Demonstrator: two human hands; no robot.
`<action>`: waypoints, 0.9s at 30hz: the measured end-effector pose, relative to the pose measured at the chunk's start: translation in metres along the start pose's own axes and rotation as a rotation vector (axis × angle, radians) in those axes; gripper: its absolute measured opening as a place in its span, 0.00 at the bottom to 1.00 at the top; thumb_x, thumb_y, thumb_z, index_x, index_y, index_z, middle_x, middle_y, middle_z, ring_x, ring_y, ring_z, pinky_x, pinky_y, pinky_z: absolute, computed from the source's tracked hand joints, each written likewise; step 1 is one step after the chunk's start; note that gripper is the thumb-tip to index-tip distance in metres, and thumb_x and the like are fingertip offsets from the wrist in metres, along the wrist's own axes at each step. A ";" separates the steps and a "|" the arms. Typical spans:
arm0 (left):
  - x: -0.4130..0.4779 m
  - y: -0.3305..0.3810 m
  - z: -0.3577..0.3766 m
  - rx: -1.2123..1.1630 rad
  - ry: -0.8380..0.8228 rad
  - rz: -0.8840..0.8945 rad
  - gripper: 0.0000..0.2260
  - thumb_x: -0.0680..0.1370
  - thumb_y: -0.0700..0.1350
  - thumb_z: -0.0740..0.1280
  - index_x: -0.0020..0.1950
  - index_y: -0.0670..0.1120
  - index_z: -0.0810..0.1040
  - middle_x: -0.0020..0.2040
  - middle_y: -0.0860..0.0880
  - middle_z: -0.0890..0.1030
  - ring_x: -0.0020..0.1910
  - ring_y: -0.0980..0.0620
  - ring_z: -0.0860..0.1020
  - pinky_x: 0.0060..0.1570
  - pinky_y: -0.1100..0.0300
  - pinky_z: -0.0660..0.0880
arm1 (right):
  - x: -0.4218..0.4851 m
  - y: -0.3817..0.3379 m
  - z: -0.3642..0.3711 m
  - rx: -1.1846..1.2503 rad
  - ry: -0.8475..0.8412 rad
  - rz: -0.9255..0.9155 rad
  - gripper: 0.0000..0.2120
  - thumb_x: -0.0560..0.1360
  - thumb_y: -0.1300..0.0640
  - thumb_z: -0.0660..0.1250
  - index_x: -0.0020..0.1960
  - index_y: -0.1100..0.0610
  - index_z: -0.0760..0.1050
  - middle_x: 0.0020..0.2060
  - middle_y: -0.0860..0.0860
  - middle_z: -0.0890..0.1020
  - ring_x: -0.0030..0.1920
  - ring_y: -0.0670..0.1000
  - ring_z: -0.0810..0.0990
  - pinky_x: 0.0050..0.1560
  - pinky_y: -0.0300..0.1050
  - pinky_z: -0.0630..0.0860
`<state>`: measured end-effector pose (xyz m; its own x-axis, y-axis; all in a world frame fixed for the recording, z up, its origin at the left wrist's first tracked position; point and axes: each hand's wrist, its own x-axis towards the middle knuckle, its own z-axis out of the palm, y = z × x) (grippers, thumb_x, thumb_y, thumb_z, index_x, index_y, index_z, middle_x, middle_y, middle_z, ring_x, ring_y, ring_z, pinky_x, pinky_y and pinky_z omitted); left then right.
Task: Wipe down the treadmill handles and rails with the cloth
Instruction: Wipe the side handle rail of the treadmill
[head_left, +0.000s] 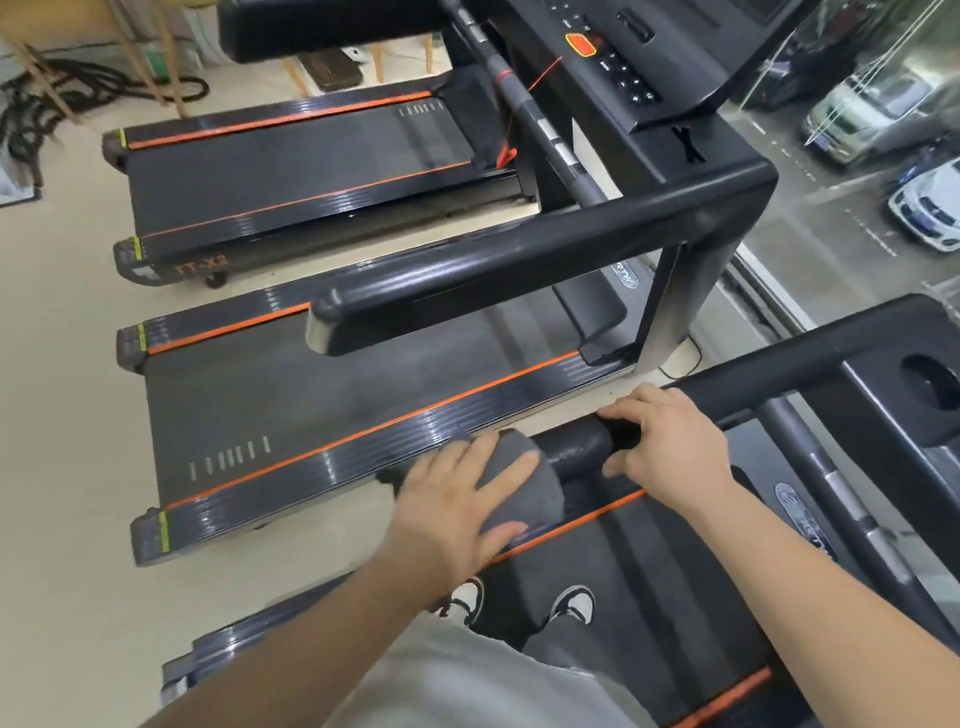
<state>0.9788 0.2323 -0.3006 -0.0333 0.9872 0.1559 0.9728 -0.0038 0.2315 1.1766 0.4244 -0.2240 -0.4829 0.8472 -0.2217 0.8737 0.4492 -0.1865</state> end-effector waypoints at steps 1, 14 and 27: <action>-0.016 -0.012 0.001 -0.071 0.048 -0.023 0.33 0.77 0.66 0.67 0.80 0.59 0.65 0.76 0.45 0.71 0.65 0.40 0.76 0.61 0.44 0.76 | 0.000 0.000 0.000 0.006 0.003 0.000 0.33 0.60 0.47 0.83 0.64 0.39 0.80 0.55 0.37 0.77 0.61 0.45 0.70 0.51 0.45 0.73; 0.081 0.048 0.002 0.022 -0.250 -0.211 0.33 0.81 0.70 0.52 0.83 0.57 0.54 0.68 0.42 0.75 0.61 0.38 0.76 0.56 0.44 0.75 | -0.008 0.014 -0.002 0.175 -0.051 -0.015 0.28 0.71 0.48 0.77 0.70 0.41 0.76 0.64 0.38 0.78 0.68 0.45 0.72 0.66 0.47 0.73; 0.200 0.155 0.041 0.162 -0.236 0.117 0.36 0.83 0.64 0.58 0.84 0.56 0.41 0.82 0.36 0.51 0.72 0.33 0.65 0.65 0.39 0.68 | -0.041 0.150 -0.030 0.732 0.189 0.416 0.11 0.82 0.55 0.64 0.62 0.49 0.81 0.53 0.43 0.84 0.54 0.44 0.81 0.58 0.42 0.77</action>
<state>1.1328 0.4357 -0.2727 0.1170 0.9914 -0.0591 0.9914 -0.1130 0.0661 1.3291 0.4650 -0.2145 -0.0574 0.9645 -0.2577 0.6881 -0.1488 -0.7102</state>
